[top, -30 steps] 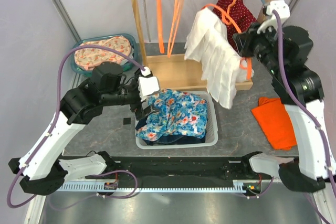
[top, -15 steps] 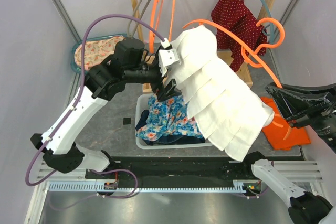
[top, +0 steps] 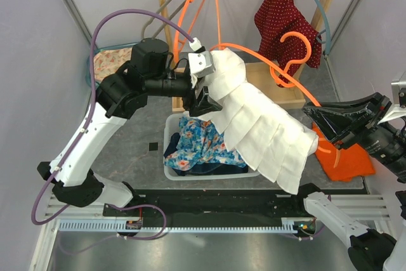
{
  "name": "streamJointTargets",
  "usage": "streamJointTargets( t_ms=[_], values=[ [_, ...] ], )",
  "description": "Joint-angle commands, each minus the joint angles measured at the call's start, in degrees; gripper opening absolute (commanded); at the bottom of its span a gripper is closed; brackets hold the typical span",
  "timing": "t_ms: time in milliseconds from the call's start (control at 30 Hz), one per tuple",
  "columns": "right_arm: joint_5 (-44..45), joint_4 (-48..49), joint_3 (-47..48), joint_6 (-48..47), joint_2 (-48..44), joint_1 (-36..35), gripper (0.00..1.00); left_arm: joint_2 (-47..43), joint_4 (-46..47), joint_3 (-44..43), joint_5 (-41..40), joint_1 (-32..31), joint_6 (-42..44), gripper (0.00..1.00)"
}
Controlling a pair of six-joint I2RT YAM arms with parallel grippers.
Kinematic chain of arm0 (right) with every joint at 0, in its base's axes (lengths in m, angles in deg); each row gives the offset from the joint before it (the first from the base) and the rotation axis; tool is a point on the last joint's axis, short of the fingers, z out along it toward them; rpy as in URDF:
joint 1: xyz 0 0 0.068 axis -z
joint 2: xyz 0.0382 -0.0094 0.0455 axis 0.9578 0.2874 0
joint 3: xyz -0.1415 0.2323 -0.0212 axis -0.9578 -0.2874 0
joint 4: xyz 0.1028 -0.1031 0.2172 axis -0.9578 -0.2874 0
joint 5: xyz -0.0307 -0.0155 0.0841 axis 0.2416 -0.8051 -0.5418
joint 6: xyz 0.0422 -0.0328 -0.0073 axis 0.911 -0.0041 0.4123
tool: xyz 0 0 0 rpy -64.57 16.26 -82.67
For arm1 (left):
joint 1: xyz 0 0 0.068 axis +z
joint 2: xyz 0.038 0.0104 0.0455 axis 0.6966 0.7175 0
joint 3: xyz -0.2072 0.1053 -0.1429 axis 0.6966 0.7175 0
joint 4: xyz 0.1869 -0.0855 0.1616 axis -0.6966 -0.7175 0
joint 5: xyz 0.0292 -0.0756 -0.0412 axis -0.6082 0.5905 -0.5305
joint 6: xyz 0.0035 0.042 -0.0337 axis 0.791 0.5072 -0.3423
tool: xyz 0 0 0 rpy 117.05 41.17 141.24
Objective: Remove the skirt from the hanger
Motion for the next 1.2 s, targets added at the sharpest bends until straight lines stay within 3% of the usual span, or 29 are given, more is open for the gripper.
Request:
streamJointTargets(
  t_ms=[0,67,100,167,300,333,367,400,467,533,667,767,800,867,900,1167],
  values=[
    [0.0,4.0,0.3,0.5,1.0,-0.4,0.0,1.5,-1.4,-3.0,8.0,0.2,1.8,0.69],
    [2.6,3.4,-0.1,0.1,1.4,-0.5,0.0,1.7,-2.4,-5.4,7.3,0.3,2.3,0.65],
    [3.8,2.8,-0.8,-0.4,1.5,-0.4,0.0,1.6,-2.7,-6.6,6.0,0.3,2.8,0.57],
    [6.1,2.6,-1.8,-0.8,1.6,-0.5,0.0,1.8,-4.8,-11.5,5.1,0.3,4.8,0.03],
    [8.0,2.4,-3.6,-1.4,2.6,-0.6,0.0,1.2,-5.6,-19.1,0.7,0.3,5.0,0.02],
    [8.4,2.4,-3.5,-1.8,2.8,-0.5,0.0,1.7,-6.0,-20.9,-0.5,0.3,3.6,0.66],
    [8.9,2.3,-3.5,-1.9,3.0,-0.5,0.0,2.0,-6.4,-24.1,-2.0,0.2,2.5,0.99],
    [9.8,2.3,-3.6,-2.0,3.0,-0.5,0.0,2.1,-7.4,-25.4,-3.5,0.2,2.0,1.0],
    [10.7,2.1,-3.9,-2.3,3.2,-0.5,0.0,1.4,-8.9,-27.1,-1.5,0.2,4.5,0.83],
    [13.8,1.4,-4.8,-2.7,3.4,-0.6,0.0,0.6,-9.1,-27.8,-0.1,0.1,3.7,0.02],
    [16.8,1.0,-7.7,-2.9,3.8,-0.6,0.0,0.3,-9.4,-34.7,5.7,0.2,1.8,0.02],
    [14.6,2.3,-7.9,-2.3,4.0,-0.5,0.0,-0.3,-8.3,-33.8,7.3,0.2,-1.2,0.02],
    [13.5,2.5,-7.5,-2.4,4.1,-0.5,0.0,-0.6,-7.8,-31.9,7.0,0.2,-1.2,0.05],
    [10.0,2.5,-5.6,-2.4,4.3,-0.5,0.0,-1.3,-7.3,-25.0,3.6,0.2,0.3,0.73],
    [9.1,2.6,-5.1,-2.3,4.3,-0.6,0.0,-1.8,-6.8,-22.8,1.9,0.2,0.7,0.99],
    [-0.3,4.8,-2.5,-0.7,2.4,-0.5,0.0,-3.0,0.3,-7.6,-6.9,0.2,2.9,1.0]
  ],
)
